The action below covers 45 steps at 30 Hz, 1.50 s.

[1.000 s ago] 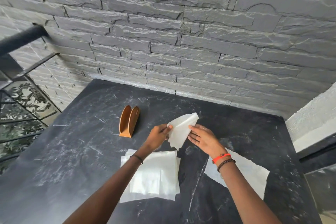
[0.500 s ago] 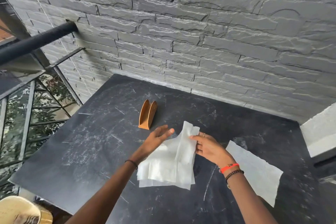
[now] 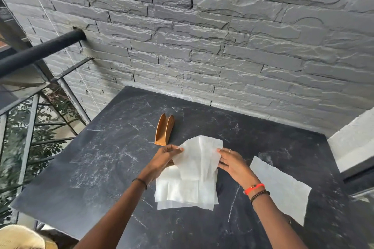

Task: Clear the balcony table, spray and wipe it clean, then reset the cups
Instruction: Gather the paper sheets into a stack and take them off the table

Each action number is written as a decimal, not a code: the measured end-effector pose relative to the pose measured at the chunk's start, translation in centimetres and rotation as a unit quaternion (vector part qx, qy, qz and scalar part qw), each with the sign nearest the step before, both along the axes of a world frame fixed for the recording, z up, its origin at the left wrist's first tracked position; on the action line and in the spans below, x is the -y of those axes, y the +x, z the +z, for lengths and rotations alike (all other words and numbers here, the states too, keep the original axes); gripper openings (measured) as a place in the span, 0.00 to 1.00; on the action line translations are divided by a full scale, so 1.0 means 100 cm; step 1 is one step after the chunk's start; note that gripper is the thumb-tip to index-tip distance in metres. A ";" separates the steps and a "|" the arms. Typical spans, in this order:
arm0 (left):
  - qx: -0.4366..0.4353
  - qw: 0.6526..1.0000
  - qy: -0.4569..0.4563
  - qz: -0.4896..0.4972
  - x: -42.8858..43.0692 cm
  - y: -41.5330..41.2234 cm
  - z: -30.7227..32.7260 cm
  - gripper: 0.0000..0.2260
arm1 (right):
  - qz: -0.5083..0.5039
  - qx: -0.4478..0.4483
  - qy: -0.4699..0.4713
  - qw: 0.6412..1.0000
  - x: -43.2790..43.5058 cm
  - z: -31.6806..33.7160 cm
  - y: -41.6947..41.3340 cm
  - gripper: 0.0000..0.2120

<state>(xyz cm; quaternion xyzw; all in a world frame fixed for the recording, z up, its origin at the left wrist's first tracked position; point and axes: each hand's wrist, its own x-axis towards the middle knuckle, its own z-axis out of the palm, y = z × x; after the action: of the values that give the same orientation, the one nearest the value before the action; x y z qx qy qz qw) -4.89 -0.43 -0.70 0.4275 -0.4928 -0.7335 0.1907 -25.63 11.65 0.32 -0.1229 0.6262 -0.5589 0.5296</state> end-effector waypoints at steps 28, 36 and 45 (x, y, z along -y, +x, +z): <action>0.245 0.956 -0.157 -0.039 0.024 0.057 -0.074 0.11 | -0.001 -0.385 0.141 0.912 -0.013 -0.077 0.057 0.10; 0.307 0.844 -0.438 0.027 -0.006 0.040 -0.086 0.21 | 0.013 -0.480 0.173 0.860 -0.015 -0.087 0.055 0.09; 0.324 0.815 -0.453 -0.160 -0.036 0.020 -0.099 0.22 | -0.015 -0.507 0.174 0.844 -0.027 -0.094 0.016 0.09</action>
<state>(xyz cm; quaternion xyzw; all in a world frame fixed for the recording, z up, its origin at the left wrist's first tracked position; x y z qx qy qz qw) -2.87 3.16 -10.64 0.4209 -0.8641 -0.2665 0.0715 -24.02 14.38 -9.11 -0.2860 0.8961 -0.3080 0.1424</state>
